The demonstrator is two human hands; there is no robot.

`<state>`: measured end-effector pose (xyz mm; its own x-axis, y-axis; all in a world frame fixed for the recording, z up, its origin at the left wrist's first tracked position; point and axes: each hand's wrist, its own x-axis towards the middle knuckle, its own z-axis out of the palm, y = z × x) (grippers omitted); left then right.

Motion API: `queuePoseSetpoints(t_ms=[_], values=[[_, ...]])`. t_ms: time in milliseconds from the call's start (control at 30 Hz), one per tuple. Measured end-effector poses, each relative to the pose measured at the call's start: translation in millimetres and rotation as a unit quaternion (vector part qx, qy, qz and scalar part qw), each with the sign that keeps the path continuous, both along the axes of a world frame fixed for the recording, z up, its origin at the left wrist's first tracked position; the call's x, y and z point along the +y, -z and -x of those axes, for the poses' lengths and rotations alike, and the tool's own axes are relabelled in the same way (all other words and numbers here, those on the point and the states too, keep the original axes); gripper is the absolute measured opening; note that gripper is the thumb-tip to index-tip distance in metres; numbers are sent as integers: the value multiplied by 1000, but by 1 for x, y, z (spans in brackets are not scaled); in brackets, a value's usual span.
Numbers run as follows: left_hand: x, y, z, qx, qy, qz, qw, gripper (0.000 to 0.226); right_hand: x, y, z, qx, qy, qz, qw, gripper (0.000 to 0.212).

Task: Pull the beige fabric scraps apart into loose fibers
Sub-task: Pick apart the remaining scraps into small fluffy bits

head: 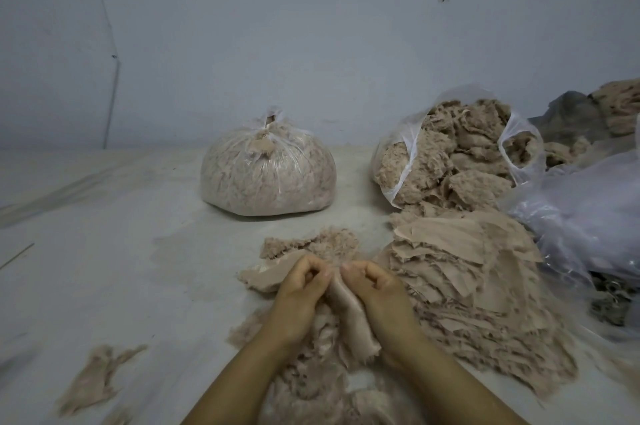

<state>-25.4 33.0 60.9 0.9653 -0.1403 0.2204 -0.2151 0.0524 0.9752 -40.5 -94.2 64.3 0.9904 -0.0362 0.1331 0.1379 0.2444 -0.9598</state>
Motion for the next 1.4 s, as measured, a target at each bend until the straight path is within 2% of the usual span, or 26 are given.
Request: queuePoseSetpoints(t_ms=[100, 200, 300, 433, 500, 567, 667, 767, 867, 933, 1033, 1100, 1167, 1233, 1300, 1367, 1400], values=[[-7, 3, 2, 19, -9, -1, 1000, 18, 2, 1, -1, -10, 31, -10, 999, 17], [-9, 4, 1, 4, -46, -28, 999, 25, 1, 5, -6, -16, 112, 28, 993, 19], [-1, 0, -4, 25, -72, 18, 997, 27, -8, 7, -13, -23, 198, 43, 979, 21], [18, -2, -15, 44, -103, 83, 990, 33, -23, 4, -18, -25, 202, 20, 979, 21], [21, -4, -14, 24, -73, 89, 993, 34, -24, -2, -20, -31, 189, 23, 981, 21], [17, -4, -10, 16, 11, 79, 997, 36, -21, -9, -20, -45, 161, 28, 986, 22], [10, 2, -4, 65, 151, 31, 986, 57, -14, -14, -17, -60, 88, 11, 994, 26], [8, 3, -2, 87, 153, 3, 984, 33, -14, -17, -18, -71, 105, 53, 991, 30], [13, -2, -7, 91, 66, 108, 988, 22, -31, -27, -27, -72, 217, 125, 965, 26], [19, -8, -11, 71, 4, 127, 989, 18, -49, -39, -35, -70, 286, 143, 945, 21], [37, -11, -16, 55, -55, -6, 997, 20, -83, -59, -44, -59, 335, 190, 921, 18], [53, -14, -17, 52, -2, -113, 992, 3, -103, -65, -46, -36, 354, 322, 877, 13], [63, -12, -16, 41, 111, -244, 963, 23, -106, -62, -40, -46, 368, 428, 824, 19], [57, -4, -16, 12, 160, -364, 917, 34, -87, -52, -28, -124, 349, 458, 808, 21], [44, 8, -19, -56, 81, -401, 911, 31, -59, -34, -13, -191, 252, 492, 811, 13], [36, 16, -22, -96, -37, -356, 929, 22, -32, -11, 3, -199, 93, 513, 830, 11], [36, 20, -25, -88, -74, -318, 941, 20, -22, 0, 10, -188, 18, 514, 837, 12]])
